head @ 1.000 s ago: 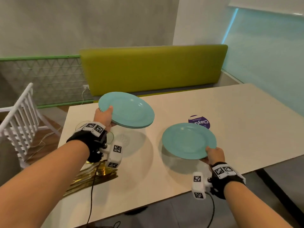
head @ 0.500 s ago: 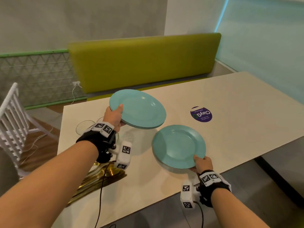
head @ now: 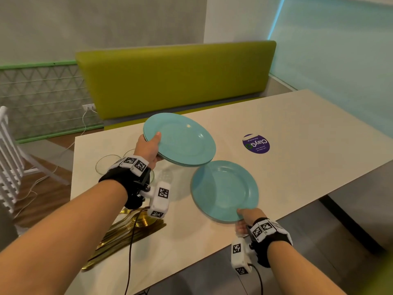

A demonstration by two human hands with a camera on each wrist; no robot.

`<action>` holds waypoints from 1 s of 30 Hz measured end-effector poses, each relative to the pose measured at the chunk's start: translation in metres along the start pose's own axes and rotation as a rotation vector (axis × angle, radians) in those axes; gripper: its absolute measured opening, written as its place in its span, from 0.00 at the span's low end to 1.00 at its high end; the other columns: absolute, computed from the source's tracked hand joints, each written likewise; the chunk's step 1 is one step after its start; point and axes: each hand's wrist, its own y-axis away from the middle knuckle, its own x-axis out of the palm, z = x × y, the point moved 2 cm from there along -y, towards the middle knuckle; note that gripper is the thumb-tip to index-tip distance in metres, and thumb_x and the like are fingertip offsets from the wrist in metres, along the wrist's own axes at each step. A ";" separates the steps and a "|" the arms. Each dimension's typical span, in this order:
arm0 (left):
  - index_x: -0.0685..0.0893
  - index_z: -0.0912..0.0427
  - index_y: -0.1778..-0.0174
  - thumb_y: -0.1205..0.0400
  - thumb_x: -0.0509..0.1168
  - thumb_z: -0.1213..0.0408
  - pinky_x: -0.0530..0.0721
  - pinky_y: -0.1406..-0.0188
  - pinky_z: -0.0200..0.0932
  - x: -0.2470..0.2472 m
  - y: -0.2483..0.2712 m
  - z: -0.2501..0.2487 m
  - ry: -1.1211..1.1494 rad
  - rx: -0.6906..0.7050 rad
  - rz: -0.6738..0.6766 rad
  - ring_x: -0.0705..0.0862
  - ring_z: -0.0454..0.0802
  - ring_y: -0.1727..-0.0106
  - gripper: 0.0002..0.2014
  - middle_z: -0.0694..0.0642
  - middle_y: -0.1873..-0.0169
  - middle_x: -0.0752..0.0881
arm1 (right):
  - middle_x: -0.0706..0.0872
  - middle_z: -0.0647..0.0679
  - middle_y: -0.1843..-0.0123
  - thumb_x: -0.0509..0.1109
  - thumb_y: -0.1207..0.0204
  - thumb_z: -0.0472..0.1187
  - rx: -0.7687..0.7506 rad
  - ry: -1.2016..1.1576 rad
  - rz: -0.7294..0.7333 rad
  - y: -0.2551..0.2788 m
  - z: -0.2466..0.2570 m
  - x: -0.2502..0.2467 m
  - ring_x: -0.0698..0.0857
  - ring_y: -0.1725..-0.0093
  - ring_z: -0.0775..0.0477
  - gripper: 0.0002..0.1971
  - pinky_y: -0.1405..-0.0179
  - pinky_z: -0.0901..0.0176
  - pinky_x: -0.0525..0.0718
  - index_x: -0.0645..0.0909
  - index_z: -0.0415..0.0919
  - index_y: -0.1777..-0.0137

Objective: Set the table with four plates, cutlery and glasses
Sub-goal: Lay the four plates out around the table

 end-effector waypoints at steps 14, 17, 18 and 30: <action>0.72 0.60 0.29 0.15 0.60 0.60 0.85 0.56 0.54 -0.002 -0.003 0.009 0.010 -0.018 0.065 0.84 0.60 0.43 0.19 0.61 0.35 0.83 | 0.83 0.38 0.67 0.69 0.25 0.41 -0.014 0.154 0.007 0.022 -0.007 -0.005 0.85 0.69 0.39 0.10 0.70 0.52 0.89 0.76 0.36 0.64; 0.72 0.61 0.29 0.15 0.60 0.60 0.85 0.57 0.52 -0.001 -0.002 0.010 0.014 -0.022 0.081 0.84 0.60 0.43 0.19 0.62 0.35 0.83 | 0.82 0.43 0.64 0.69 0.23 0.43 -0.039 0.251 0.009 0.030 -0.004 -0.008 0.84 0.67 0.44 0.11 0.70 0.58 0.88 0.75 0.41 0.65; 0.72 0.61 0.29 0.16 0.61 0.60 0.86 0.59 0.51 -0.001 -0.001 0.010 0.015 -0.024 0.087 0.84 0.60 0.43 0.19 0.61 0.35 0.83 | 0.81 0.43 0.64 0.69 0.23 0.44 -0.047 0.292 0.006 0.034 0.000 -0.008 0.84 0.63 0.42 0.10 0.59 0.53 0.90 0.78 0.40 0.62; 0.72 0.60 0.29 0.14 0.58 0.59 0.86 0.57 0.53 0.051 0.023 0.022 0.032 -0.091 0.359 0.83 0.60 0.43 0.18 0.62 0.35 0.82 | 0.78 0.39 0.55 0.56 0.17 0.56 -0.320 -0.083 -0.104 0.088 0.096 -0.059 0.79 0.70 0.44 0.21 0.72 0.59 0.74 0.71 0.35 0.46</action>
